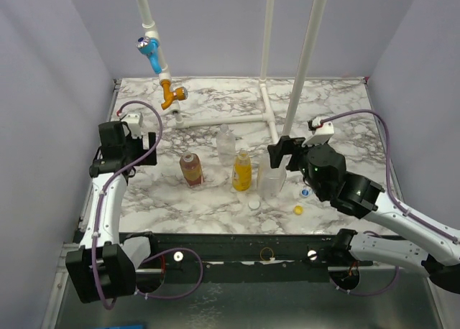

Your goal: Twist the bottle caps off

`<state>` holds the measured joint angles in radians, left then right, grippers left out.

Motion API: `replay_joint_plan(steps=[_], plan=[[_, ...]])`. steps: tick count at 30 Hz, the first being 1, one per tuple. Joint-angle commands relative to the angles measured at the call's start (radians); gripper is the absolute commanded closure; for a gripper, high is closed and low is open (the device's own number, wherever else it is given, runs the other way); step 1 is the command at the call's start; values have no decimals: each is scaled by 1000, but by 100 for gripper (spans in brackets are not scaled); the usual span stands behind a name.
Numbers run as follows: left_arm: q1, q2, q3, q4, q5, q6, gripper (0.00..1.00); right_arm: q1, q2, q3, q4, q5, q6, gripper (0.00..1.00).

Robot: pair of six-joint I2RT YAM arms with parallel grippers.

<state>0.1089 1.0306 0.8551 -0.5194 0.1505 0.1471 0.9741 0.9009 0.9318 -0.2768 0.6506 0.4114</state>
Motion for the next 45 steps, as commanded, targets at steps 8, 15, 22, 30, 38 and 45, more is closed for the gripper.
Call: replay_joint_plan(steps=[8, 15, 22, 30, 38, 45], plan=[[168, 160, -113, 319, 73, -56, 1, -286, -41, -128, -253, -32, 215, 3], [172, 342, -73, 403, 134, -142, 1, -827, 104, -171, -29, -377, 178, 21], [173, 380, -88, 538, 172, -183, 1, -969, 351, -76, 164, -239, 120, 0], [171, 407, -239, 977, 202, -263, 1, -1108, 591, -266, 722, -223, -10, 0], [164, 526, -286, 1145, 254, -316, 1, -1124, 666, -383, 933, -319, -129, 0], [148, 544, -383, 1334, 254, -348, 1, -1125, 670, -524, 1226, -376, -189, 0]])
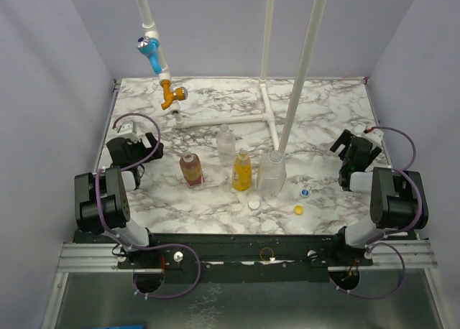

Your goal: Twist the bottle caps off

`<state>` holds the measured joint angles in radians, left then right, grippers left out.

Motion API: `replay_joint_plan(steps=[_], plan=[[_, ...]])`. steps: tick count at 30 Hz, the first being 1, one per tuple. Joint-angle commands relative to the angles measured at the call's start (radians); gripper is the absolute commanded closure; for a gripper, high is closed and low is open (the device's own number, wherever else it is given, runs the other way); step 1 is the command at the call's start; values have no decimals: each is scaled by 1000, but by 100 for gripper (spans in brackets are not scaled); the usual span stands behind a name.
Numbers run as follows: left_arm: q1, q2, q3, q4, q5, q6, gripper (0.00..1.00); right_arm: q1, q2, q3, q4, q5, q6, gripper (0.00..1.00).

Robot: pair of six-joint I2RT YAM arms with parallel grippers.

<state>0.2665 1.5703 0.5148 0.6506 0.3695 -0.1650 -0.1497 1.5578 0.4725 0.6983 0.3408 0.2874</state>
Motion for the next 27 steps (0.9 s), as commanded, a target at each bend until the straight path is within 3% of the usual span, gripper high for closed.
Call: replay_joint_plan(steps=[1, 6, 8, 10, 11, 12, 13, 14, 15, 17, 19, 21, 23, 25, 27], plan=[[-12, 1, -52, 184, 37, -42, 1, 6, 11, -77, 272, -78, -86, 0], [-48, 8, -229, 546, 6, -49, 1, 17, -31, -237, 527, -152, -130, 0], [-89, 35, -275, 665, -47, -22, 1, 19, -36, -261, 565, -162, -135, 0], [-127, 57, -285, 662, -121, 14, 1, 18, -14, -249, 573, -197, -146, 0], [-134, 102, -290, 758, -125, 4, 1, 19, 5, -225, 537, -249, -166, 0], [-136, 112, -278, 757, -120, 5, 1, 20, 44, -213, 538, -308, -195, 0], [-148, 75, -245, 613, -142, 24, 1, 30, 97, -251, 707, -295, -210, 0], [-158, 73, -219, 556, -161, 33, 1, 44, 66, -245, 635, -217, -179, 0], [-159, 94, -197, 560, -155, 24, 1, 43, 44, -223, 549, -219, -166, 0], [-165, 86, -194, 529, -166, 30, 1, 45, 90, -237, 671, -209, -196, 0], [-165, 85, -196, 534, -167, 28, 1, 45, 53, -223, 565, -214, -171, 0], [-165, 83, -199, 540, -170, 27, 1, 45, 86, -240, 665, -209, -194, 0], [-165, 84, -200, 543, -170, 26, 1, 45, 54, -231, 585, -214, -180, 0], [-165, 84, -199, 542, -170, 27, 1, 45, 79, -244, 658, -214, -189, 0], [-165, 83, -200, 542, -171, 27, 1, 44, 64, -240, 625, -240, -197, 0]])
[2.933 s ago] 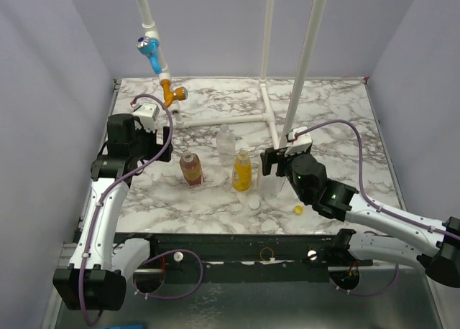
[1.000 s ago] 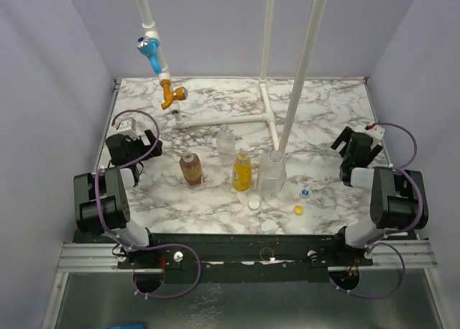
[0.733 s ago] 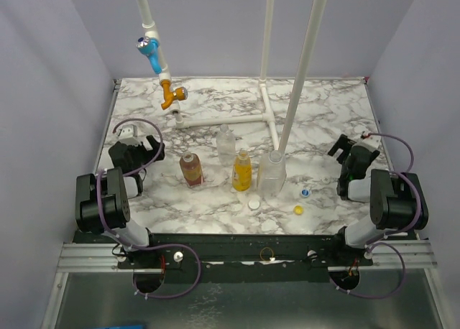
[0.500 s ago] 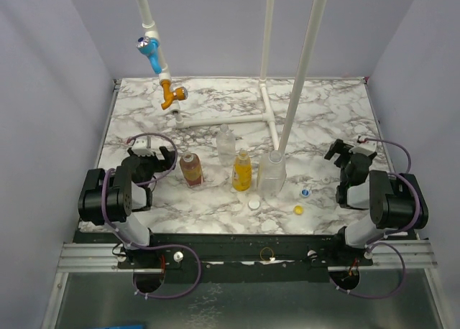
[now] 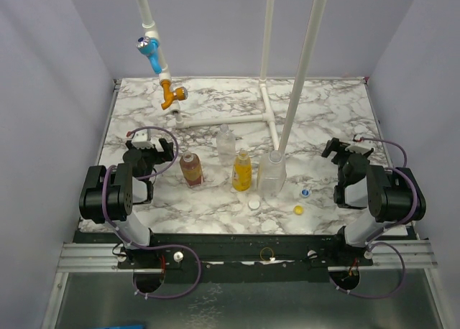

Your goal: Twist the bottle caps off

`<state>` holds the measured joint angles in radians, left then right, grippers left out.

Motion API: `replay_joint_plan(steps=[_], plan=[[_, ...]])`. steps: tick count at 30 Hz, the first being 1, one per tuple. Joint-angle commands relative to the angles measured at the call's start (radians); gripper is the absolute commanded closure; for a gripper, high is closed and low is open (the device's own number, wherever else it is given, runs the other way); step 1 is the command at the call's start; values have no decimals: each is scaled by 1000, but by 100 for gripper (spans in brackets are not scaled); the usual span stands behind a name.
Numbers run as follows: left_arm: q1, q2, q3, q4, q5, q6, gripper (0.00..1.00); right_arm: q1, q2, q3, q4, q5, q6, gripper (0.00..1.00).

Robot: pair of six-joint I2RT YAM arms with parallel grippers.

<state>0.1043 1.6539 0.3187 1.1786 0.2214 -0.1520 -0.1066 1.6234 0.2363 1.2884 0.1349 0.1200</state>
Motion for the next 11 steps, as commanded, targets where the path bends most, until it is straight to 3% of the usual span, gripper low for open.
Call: replay_joint_plan(steps=[1, 11], plan=[[-3, 0, -4, 15, -23, 14, 1, 2, -2, -3, 33, -32, -18, 0], [-5, 0, -2, 10, -27, 15, 1, 2, 8, -8, 62, -35, -31, 0]])
